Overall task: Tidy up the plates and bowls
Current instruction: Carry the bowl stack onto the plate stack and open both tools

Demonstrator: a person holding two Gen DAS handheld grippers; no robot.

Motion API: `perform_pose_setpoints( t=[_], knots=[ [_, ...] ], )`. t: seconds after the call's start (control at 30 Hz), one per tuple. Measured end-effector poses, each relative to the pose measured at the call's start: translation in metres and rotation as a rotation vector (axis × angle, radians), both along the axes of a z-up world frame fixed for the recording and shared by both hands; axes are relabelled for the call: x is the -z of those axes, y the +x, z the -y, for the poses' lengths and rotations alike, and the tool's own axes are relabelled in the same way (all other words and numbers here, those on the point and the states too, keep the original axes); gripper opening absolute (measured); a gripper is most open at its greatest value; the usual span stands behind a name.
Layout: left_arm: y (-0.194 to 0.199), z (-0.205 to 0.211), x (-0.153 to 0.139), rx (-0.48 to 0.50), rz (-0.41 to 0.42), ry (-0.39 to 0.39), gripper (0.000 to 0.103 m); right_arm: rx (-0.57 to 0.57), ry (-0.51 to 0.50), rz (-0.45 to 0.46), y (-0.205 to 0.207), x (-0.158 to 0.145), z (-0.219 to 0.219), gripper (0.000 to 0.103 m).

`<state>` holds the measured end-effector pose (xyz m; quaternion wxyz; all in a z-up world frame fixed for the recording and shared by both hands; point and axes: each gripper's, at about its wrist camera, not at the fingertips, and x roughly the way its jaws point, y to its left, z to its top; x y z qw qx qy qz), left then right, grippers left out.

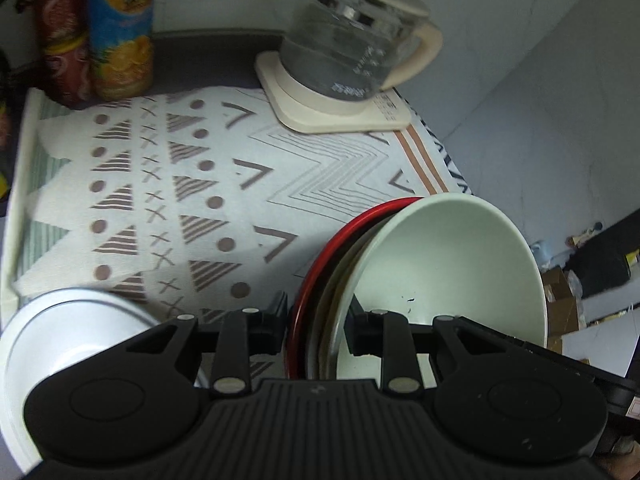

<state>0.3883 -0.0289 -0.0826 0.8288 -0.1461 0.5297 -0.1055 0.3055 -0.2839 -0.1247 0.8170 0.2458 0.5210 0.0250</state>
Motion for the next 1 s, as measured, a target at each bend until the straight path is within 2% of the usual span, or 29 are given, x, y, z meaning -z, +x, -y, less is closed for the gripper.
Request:
perform_pose_setpoints(
  t=[0.4, 1.0],
  knots=[
    [-0.041, -0.047, -0.021, -0.159, 0.039, 0.003, 0.027, -0.14, 0.044, 0.021, 0.008, -0.017, -0.035, 0.03],
    [-0.103, -0.111, -0.029, -0.401, 0.018, 0.049, 0.027, -0.374, 0.113, 0.007, 0.011, -0.021, -0.111, 0.03]
  ],
)
